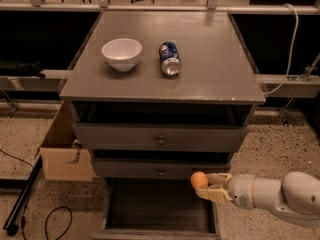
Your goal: Place orange into bottom drawer
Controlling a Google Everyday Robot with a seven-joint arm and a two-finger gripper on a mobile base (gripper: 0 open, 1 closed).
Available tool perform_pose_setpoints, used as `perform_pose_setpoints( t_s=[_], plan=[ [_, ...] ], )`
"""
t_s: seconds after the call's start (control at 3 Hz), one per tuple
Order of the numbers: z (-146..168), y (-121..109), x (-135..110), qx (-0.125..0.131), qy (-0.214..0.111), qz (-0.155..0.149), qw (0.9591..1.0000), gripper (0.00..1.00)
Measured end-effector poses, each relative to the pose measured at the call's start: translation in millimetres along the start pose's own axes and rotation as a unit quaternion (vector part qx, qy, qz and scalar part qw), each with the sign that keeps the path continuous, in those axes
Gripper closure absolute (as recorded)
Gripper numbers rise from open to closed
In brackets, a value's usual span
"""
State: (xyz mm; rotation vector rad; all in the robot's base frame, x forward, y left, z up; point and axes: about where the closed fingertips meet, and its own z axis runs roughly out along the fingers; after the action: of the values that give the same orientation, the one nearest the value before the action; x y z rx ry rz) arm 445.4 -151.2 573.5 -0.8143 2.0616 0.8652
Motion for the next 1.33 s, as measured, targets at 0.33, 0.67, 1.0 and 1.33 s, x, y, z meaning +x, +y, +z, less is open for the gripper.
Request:
perform_pose_setpoints(
  t_s=[0.33,0.67,1.0,1.33],
  plan=[
    [0,0,0,0.0,0.0,0.0,1.0,1.0],
    [14,-3,9,-0.004,-0.003,0.014,0.9999,1.0],
    [61,-4,51,-0.021,0.013,0.061,0.9978,1.0],
    [119,-14,111,-0.035,0.043,0.115,0.9919,1.0]
  ],
)
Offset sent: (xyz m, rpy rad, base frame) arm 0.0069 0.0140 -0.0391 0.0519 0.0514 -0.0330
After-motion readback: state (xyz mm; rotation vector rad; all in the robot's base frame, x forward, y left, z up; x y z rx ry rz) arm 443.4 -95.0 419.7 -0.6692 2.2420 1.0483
